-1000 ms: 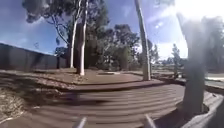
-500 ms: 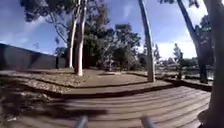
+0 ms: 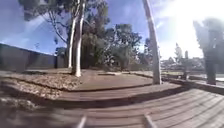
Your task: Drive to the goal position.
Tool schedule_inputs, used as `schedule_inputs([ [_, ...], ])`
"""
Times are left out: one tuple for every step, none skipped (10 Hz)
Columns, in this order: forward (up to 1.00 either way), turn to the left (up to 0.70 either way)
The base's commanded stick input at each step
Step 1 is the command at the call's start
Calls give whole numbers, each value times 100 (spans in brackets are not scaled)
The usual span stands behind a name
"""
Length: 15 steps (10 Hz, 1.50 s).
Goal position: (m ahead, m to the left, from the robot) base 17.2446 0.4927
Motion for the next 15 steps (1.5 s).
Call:
schedule_inputs([
  [100, 0],
  [100, 0],
  [100, 0],
  [100, 0],
  [100, 0],
  [100, 0],
  [100, 0],
  [100, 0],
  [100, 0],
  [100, 0],
  [100, 0],
  [100, 0],
  [100, 0],
  [100, -40],
  [100, -40],
])
